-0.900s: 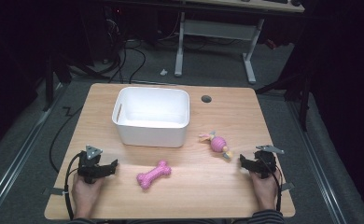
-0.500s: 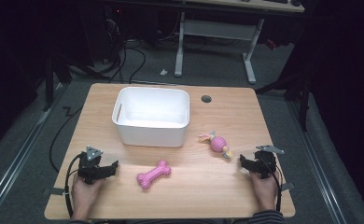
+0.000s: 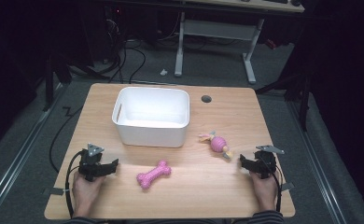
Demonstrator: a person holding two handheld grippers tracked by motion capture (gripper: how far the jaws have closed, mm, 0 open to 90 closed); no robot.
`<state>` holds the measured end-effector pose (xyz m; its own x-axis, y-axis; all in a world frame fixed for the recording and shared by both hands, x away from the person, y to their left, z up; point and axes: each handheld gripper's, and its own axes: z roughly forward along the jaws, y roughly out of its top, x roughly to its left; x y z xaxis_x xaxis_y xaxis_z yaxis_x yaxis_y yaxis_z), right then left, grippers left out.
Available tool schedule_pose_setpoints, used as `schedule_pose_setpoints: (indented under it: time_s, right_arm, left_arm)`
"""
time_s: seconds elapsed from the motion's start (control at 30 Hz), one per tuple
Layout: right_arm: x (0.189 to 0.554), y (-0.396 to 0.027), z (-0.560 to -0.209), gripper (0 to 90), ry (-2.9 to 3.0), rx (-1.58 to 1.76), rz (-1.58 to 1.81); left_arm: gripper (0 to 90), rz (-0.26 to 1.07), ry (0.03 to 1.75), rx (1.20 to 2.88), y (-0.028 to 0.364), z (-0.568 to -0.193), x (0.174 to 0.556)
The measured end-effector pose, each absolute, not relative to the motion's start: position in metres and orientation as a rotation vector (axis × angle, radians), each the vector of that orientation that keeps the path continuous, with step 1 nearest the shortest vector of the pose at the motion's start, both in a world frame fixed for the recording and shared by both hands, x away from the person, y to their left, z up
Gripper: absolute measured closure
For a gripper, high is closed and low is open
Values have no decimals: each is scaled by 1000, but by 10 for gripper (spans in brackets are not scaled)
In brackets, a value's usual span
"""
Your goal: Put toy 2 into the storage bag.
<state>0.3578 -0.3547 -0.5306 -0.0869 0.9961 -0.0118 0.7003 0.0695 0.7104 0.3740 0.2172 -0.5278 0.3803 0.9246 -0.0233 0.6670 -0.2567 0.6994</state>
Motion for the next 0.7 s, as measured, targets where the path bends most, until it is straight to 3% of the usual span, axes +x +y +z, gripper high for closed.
schedule_pose_setpoints:
  time_s: [0.07, 0.7]
  right_arm:
    - [358, -355, -531, 186, 1844, 1680, 758]
    - [358, -355, -531, 191, 1847, 1675, 759]
  left_arm:
    - [244, 510, 1353, 2008, 217, -525, 374]
    - [211, 410, 1216, 2027, 194, -499, 368]
